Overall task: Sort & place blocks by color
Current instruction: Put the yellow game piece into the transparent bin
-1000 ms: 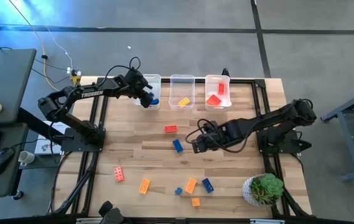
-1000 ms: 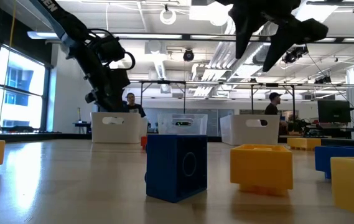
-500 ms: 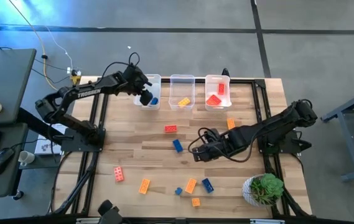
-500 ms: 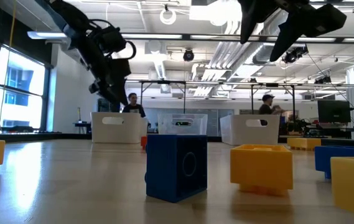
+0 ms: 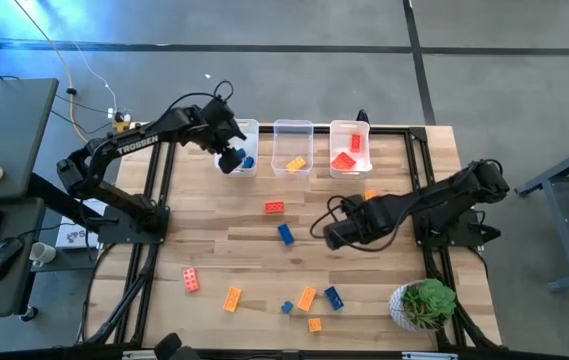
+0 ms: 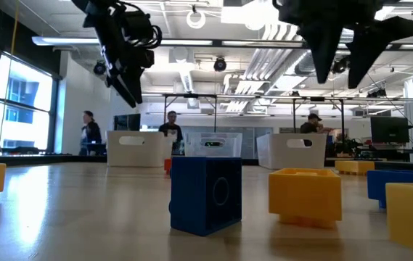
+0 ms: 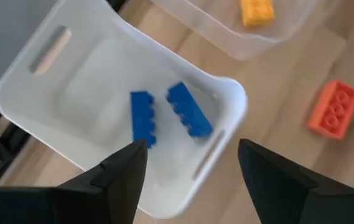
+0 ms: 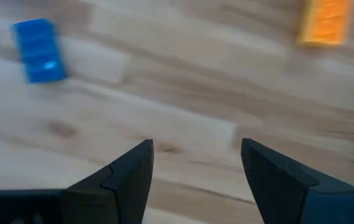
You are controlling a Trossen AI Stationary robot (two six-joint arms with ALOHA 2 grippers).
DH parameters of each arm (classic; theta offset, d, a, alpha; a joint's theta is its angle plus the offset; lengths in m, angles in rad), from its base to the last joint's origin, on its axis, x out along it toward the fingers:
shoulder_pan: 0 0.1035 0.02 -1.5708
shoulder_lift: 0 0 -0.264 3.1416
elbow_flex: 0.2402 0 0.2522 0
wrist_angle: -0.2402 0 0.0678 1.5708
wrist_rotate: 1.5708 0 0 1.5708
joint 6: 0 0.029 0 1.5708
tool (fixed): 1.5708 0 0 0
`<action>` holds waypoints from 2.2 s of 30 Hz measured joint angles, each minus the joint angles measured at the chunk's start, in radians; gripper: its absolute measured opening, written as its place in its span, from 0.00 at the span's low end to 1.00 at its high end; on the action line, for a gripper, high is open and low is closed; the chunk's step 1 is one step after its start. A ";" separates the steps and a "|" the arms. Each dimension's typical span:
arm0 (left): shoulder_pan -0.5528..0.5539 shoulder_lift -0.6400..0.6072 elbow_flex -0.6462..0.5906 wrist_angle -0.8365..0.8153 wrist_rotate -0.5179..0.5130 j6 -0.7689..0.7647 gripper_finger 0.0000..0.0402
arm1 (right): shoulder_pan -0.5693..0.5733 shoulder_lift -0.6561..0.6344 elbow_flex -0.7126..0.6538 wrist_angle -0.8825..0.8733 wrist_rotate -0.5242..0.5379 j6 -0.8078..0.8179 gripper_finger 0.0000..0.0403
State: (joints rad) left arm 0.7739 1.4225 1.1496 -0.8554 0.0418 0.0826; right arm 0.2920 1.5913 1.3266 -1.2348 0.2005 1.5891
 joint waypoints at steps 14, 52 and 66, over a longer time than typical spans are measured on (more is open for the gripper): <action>-0.136 0.000 0.000 -0.069 0.000 0.000 0.60 | -0.210 0.000 0.000 -0.170 -0.039 -0.255 0.57; -0.148 0.000 0.000 0.012 -0.001 -0.091 0.59 | -0.511 -0.238 -0.451 0.135 -0.042 -0.589 0.57; -0.148 0.000 0.000 0.015 -0.001 -0.136 0.59 | -0.581 -0.238 -0.603 0.369 -0.066 -0.595 0.57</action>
State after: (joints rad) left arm 0.6254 1.4224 1.1496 -0.8406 0.0410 -0.0532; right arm -0.2887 1.3537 0.7233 -0.8656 0.1350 0.9939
